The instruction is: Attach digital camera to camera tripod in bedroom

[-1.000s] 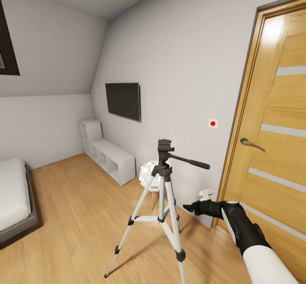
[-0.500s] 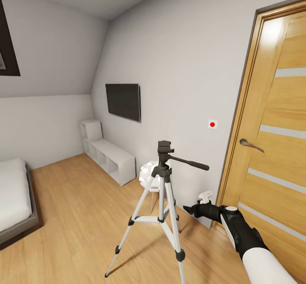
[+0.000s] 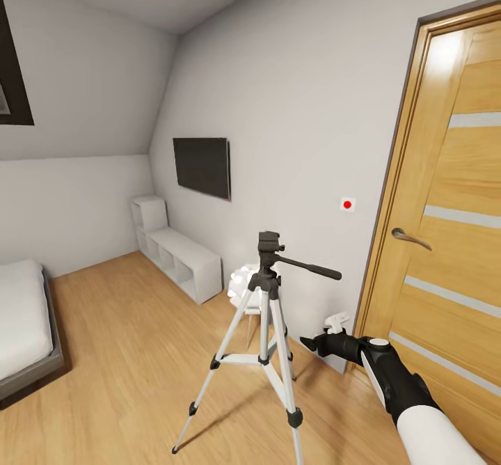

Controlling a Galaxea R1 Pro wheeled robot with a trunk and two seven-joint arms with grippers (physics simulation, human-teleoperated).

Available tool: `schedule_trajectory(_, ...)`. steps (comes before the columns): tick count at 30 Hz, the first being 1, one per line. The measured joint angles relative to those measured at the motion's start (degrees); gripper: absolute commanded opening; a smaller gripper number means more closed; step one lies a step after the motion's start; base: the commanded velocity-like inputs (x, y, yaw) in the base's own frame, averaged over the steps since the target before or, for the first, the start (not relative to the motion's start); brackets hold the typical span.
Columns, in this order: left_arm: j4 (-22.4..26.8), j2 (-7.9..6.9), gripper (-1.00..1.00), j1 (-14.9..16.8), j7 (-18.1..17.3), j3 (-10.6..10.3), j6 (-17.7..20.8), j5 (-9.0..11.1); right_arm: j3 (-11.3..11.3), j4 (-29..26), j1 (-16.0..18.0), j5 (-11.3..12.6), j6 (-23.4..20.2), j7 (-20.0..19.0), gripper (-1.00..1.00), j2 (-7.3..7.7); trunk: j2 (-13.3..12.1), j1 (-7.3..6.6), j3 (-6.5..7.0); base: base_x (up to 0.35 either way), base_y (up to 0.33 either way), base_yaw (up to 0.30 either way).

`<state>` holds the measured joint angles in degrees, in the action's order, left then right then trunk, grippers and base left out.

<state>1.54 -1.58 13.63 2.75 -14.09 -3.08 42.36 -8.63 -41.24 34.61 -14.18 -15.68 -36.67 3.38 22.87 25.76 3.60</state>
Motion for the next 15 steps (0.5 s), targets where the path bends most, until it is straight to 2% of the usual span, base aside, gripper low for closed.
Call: schedule_trajectory(15,0.0,0.0,-1.0,0.0,0.0,0.0,0.0,0.0,-0.2,1.62,0.0,0.15,0.02,-0.03,1.0,0.17,0.0,0.0,0.0,0.0,0.0,0.0)
